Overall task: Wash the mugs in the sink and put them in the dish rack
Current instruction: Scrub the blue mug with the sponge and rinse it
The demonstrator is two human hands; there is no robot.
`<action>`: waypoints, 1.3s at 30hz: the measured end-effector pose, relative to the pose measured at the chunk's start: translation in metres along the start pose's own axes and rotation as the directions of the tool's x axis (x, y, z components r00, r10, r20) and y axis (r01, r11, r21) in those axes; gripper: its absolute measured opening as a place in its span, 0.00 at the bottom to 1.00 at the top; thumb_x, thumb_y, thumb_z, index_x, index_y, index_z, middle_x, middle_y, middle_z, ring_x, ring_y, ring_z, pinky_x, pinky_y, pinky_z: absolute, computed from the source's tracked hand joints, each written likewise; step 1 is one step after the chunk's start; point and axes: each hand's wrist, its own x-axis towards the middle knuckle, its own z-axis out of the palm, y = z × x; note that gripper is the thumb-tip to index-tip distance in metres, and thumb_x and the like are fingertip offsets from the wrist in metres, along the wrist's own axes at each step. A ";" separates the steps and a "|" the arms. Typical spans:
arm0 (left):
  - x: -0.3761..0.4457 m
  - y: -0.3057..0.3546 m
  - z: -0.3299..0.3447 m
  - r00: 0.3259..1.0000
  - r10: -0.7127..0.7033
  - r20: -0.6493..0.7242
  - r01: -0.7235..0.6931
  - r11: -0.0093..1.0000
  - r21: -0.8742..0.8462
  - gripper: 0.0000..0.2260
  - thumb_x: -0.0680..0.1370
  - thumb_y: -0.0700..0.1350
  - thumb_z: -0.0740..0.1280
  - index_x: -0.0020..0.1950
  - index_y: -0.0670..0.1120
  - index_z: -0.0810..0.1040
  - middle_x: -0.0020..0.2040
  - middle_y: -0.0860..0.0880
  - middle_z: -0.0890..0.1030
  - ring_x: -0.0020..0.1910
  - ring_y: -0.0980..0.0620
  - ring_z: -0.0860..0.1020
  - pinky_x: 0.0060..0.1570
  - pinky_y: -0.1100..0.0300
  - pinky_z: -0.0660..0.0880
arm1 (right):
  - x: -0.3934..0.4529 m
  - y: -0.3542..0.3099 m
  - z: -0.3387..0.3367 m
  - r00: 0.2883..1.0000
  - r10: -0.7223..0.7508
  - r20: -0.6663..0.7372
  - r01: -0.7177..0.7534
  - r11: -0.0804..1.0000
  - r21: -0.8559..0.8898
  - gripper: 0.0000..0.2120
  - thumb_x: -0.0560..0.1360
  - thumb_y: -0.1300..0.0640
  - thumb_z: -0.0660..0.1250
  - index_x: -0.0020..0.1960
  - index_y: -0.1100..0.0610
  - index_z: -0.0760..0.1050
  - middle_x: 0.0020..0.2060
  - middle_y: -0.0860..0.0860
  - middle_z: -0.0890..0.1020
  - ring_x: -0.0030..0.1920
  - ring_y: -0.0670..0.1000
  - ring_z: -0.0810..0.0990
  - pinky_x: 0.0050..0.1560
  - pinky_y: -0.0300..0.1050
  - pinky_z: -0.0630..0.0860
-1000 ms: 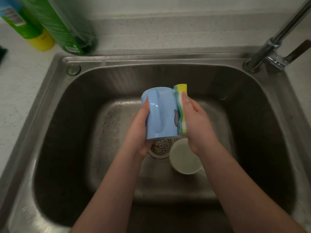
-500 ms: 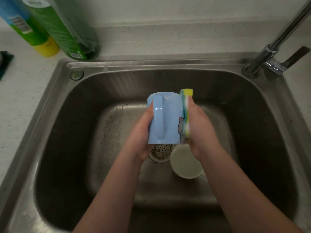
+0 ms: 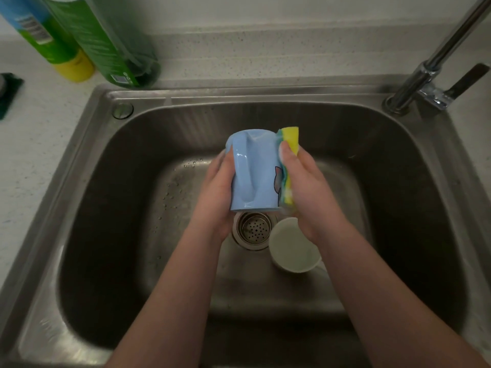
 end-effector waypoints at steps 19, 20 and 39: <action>-0.017 0.000 0.015 0.986 0.162 -0.033 -0.153 0.971 0.182 0.20 0.71 0.55 0.72 0.62 0.55 0.74 0.55 0.51 0.82 0.51 0.52 0.82 0.46 0.57 0.80 | -0.002 0.001 -0.002 0.989 -0.138 -0.046 0.136 0.990 -0.040 0.12 0.77 0.47 0.64 0.60 0.42 0.74 0.52 0.43 0.82 0.51 0.44 0.82 0.51 0.45 0.80; -0.017 0.000 0.014 0.989 0.136 -0.060 -0.129 0.985 0.119 0.17 0.72 0.54 0.71 0.60 0.55 0.75 0.54 0.50 0.83 0.51 0.50 0.83 0.47 0.55 0.80 | -0.002 0.001 -0.001 0.991 -0.131 -0.033 0.131 0.991 -0.011 0.12 0.78 0.48 0.64 0.61 0.43 0.74 0.53 0.44 0.82 0.51 0.45 0.82 0.52 0.46 0.80; -0.019 0.006 0.012 0.998 0.015 0.054 -0.008 0.991 -0.132 0.27 0.71 0.51 0.67 0.68 0.43 0.71 0.53 0.42 0.83 0.49 0.45 0.83 0.41 0.54 0.80 | -0.004 -0.004 -0.002 0.995 0.083 -0.062 -0.071 0.983 0.168 0.12 0.78 0.44 0.62 0.57 0.48 0.76 0.52 0.51 0.83 0.52 0.53 0.83 0.56 0.58 0.79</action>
